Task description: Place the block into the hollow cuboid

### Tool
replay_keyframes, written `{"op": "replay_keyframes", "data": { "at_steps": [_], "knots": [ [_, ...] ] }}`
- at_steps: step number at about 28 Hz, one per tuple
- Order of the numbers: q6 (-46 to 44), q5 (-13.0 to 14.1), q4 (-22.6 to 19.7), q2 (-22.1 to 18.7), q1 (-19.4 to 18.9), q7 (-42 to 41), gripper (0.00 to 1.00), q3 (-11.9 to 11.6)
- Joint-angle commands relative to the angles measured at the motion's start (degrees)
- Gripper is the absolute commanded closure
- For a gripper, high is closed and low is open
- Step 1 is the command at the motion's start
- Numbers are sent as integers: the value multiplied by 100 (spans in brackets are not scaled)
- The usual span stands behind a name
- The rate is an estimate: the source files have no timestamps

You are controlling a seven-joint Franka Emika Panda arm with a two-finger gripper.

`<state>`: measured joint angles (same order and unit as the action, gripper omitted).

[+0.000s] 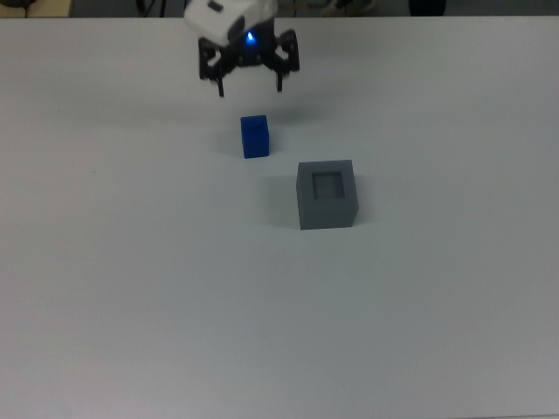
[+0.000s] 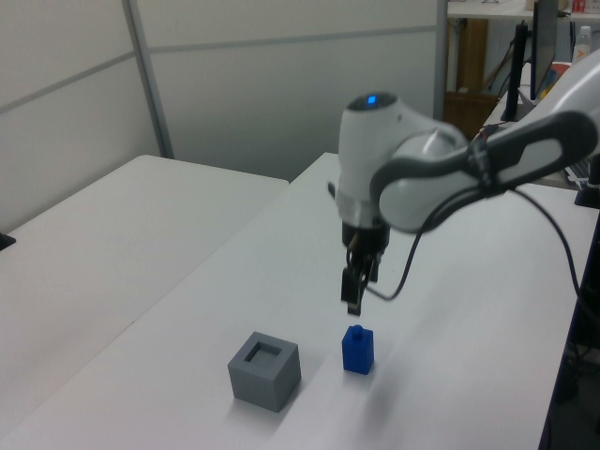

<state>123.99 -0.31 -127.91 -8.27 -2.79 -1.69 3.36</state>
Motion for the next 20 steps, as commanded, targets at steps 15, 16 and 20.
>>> {"op": "replay_keyframes", "data": {
  "at_steps": [15, 16, 20],
  "knots": [
    [872, -179, -147, 994, -195, -94, 10, -46],
    [872, -180, -138, 1003, -186, -86, 14, -55],
    [864, -171, -121, 1038, -169, -51, 44, -72]
  ]
}}
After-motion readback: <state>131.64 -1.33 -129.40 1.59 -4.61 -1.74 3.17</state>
